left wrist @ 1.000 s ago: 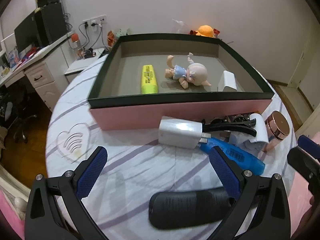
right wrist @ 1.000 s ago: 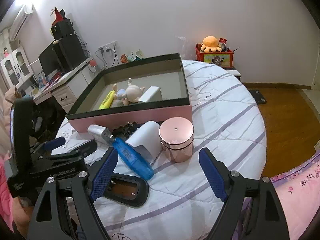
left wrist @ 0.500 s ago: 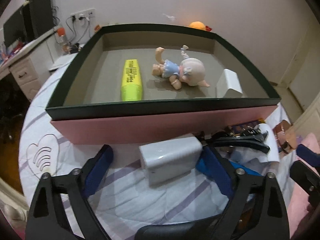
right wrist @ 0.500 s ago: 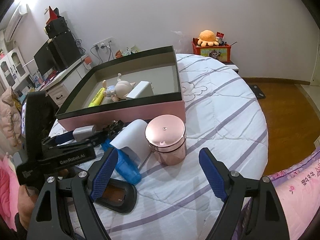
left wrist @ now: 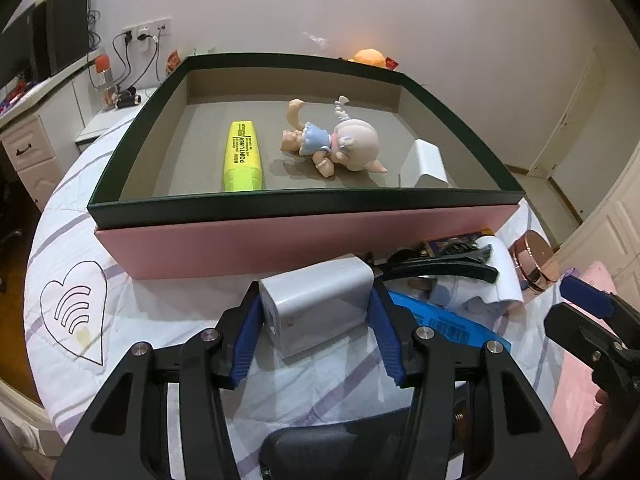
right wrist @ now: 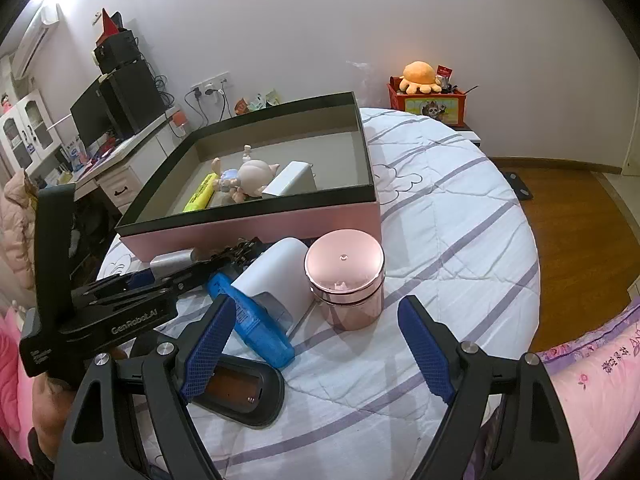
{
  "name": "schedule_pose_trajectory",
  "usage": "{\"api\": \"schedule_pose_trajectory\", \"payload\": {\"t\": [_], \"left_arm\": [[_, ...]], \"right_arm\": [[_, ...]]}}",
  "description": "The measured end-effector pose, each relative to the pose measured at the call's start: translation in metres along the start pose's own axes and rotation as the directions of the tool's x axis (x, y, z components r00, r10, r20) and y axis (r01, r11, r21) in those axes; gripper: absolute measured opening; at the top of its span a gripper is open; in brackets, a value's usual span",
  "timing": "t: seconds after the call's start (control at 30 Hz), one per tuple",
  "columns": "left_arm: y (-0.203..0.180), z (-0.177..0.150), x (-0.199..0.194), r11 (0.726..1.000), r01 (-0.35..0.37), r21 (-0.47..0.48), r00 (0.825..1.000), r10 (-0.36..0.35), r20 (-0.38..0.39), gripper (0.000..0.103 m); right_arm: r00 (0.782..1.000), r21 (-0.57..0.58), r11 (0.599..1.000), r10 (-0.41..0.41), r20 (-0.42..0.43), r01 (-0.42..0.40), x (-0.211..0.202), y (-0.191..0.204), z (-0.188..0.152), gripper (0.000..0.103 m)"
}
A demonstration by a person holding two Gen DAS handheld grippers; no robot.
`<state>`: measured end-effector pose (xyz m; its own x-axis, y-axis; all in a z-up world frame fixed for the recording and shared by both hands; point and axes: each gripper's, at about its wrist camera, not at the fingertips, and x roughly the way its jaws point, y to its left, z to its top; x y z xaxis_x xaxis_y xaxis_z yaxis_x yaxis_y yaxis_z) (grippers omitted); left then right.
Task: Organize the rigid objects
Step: 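Carry the white charger over the box with the left gripper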
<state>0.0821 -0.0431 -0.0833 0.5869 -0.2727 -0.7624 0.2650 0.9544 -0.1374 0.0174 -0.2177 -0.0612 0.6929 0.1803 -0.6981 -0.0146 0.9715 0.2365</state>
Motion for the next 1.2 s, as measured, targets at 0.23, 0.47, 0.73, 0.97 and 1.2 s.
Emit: {"api": "schedule_pose_trajectory", "payload": {"t": [0.23, 0.47, 0.73, 0.97, 1.2], "left_arm": [[0.001, -0.001, -0.023, 1.000, -0.002, 0.001, 1.000, 0.002, 0.029, 0.052], [0.007, 0.017, -0.058, 0.999, -0.031, -0.008, 0.995, 0.032, 0.090, 0.052], [0.016, 0.062, -0.064, 0.997, -0.070, -0.025, 0.991, 0.072, 0.113, 0.052], [0.031, 0.107, -0.023, 0.994, -0.106, -0.032, 0.990, 0.108, 0.089, 0.052], [0.040, 0.115, 0.042, 0.989, -0.143, -0.031, 0.989, 0.142, -0.042, 0.053]], "right_arm": [[1.000, -0.008, 1.000, 0.000, 0.008, 0.000, -0.003, 0.003, 0.003, 0.084], [1.000, -0.028, 1.000, 0.013, 0.020, -0.013, -0.005, 0.015, 0.013, 0.084], [0.999, -0.063, 0.998, 0.027, 0.039, -0.025, -0.004, 0.032, 0.047, 0.084], [0.997, -0.074, 0.997, 0.037, 0.067, -0.032, 0.012, 0.036, 0.085, 0.084], [0.999, -0.042, 0.999, 0.020, 0.035, -0.018, 0.037, 0.018, 0.096, 0.084]]}}
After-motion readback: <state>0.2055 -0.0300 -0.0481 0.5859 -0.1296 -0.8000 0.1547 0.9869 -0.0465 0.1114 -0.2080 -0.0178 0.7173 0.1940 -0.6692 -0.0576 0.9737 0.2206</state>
